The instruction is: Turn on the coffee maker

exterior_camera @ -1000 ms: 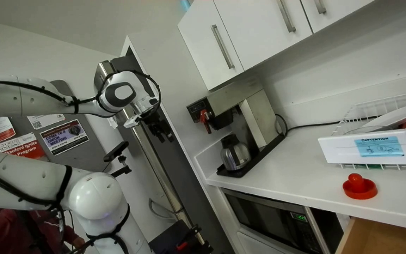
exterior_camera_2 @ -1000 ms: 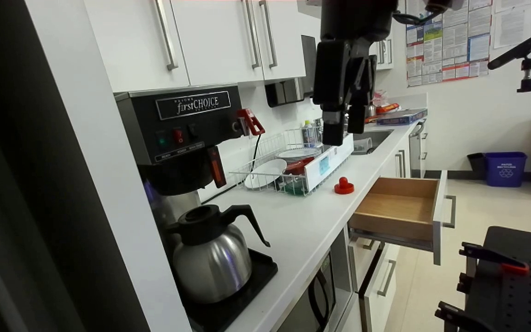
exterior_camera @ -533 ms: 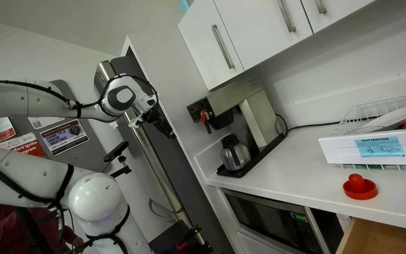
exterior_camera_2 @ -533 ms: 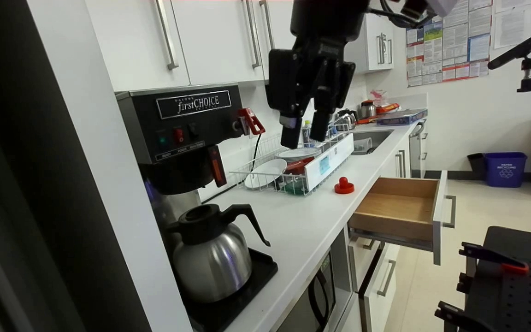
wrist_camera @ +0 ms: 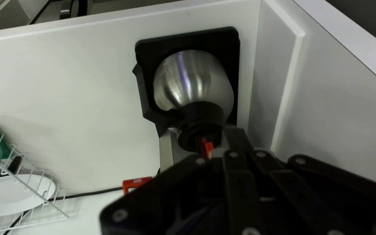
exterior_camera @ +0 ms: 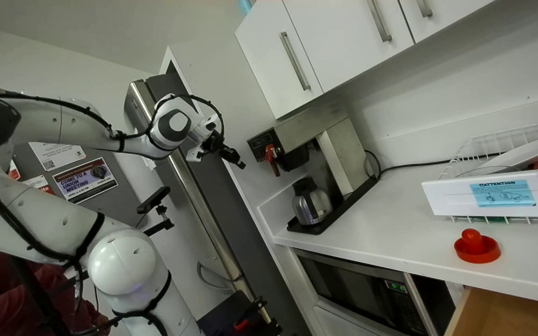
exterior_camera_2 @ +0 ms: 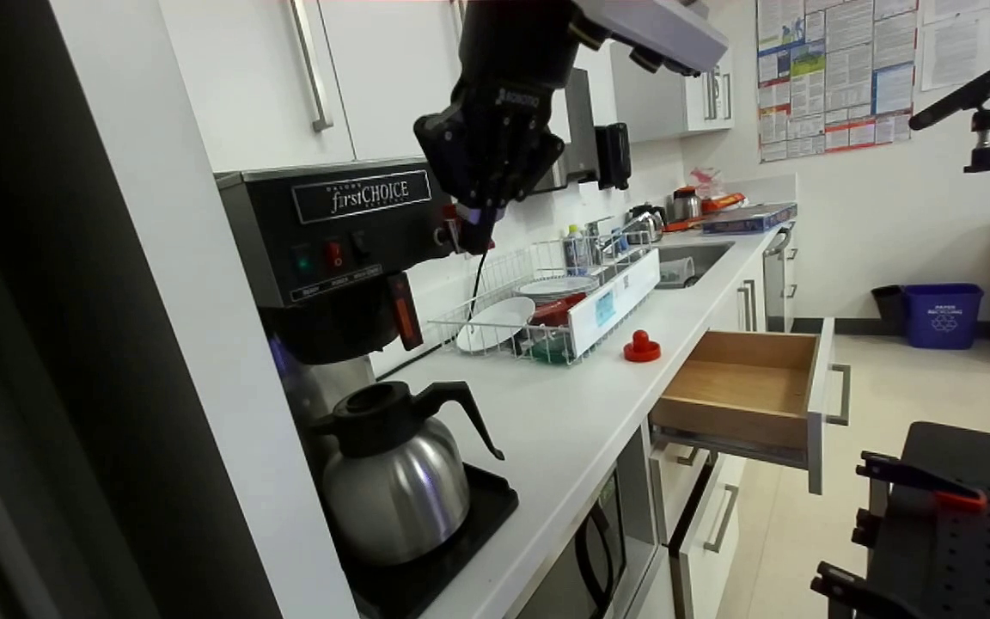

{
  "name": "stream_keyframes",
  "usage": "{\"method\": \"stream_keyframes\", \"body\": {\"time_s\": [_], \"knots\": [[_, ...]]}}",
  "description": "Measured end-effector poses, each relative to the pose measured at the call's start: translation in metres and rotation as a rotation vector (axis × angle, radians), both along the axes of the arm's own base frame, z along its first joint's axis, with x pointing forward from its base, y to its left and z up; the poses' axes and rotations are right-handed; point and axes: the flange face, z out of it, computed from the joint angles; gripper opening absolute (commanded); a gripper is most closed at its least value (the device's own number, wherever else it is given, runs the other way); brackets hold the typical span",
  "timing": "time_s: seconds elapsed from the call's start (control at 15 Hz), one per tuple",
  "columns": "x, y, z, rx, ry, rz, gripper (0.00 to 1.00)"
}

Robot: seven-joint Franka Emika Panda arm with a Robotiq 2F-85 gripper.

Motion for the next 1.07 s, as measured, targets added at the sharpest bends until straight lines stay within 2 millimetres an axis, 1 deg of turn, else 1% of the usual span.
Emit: {"method": "stream_keyframes", "body": {"time_s": [0.33,0.47,0.67,1.07], "knots": [[0.009,0.034,0.0,-0.028,-0.066,0.011,0.01],[0.012,0.044,0.002,-0.027,-0.087,0.03,0.01],[0.016,0.047,0.003,-0.027,-0.087,0.037,0.01],[0.017,0.047,0.005,-0.027,-0.089,0.038,0.0]]}}
